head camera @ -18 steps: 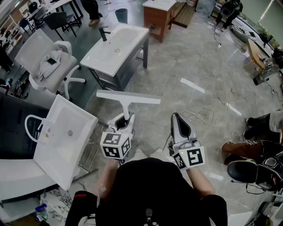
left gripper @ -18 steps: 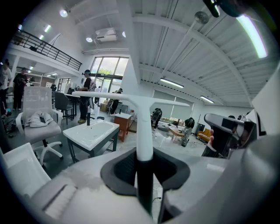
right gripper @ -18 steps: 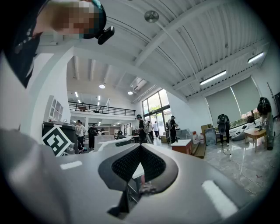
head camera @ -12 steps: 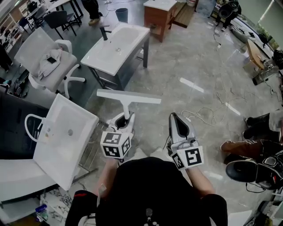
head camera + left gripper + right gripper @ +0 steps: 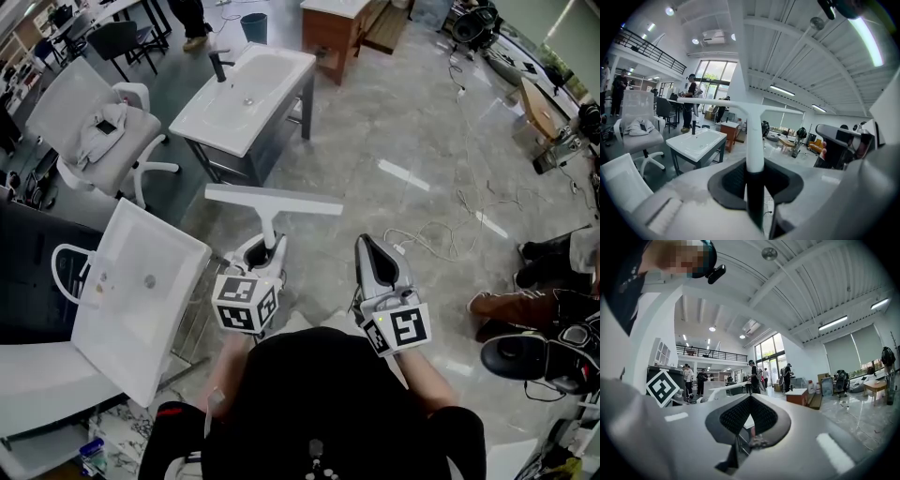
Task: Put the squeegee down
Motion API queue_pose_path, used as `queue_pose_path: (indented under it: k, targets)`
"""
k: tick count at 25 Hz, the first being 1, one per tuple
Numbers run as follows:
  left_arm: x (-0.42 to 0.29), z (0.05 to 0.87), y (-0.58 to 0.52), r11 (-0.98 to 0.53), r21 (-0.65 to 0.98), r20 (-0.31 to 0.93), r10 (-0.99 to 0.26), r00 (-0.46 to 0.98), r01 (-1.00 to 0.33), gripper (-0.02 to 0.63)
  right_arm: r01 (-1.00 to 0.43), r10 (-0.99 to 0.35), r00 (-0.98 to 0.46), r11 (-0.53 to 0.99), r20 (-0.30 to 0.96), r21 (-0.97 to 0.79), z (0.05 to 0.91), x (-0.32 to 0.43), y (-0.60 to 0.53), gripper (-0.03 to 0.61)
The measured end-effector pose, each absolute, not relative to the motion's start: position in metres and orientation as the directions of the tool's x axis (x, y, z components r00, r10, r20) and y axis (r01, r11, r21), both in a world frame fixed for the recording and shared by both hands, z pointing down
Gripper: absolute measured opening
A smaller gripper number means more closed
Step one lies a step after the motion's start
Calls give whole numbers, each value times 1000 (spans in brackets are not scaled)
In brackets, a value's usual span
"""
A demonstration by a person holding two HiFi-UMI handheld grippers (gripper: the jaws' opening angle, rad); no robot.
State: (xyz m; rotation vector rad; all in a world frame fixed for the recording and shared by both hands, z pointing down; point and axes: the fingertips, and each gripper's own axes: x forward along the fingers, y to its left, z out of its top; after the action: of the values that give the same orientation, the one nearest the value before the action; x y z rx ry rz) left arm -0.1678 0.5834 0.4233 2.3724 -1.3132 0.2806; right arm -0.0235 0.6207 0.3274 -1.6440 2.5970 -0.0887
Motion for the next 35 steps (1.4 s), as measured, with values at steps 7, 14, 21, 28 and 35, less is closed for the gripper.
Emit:
queue_pose_path:
  k: [7,14,21,28,35]
  targets:
    - [-175,433,577,-482,261,380,-745,548,-837,81,-908,-911,-412,413,-29,-74,332,-31,618,2]
    - [-164,437,549,-488,281,386,-731,563,-826,81,-923,-928,-373,372,-17,-98,340,-11,591,2]
    - [-152,444,506,-474,272,406,-732,547,-837,81,-911,-920,-391,389,-10,-135,348,-2,538,2]
    - [-131,446,447,-444,270,422,-743,520,-854,81,-905,-916,-402,397,-1,-154,353,28,473,2]
    - [-105,441,390,-409,272,428,-760,490,-871,81,-888,-898,-441,436,-3,-147,351,51,409,2]
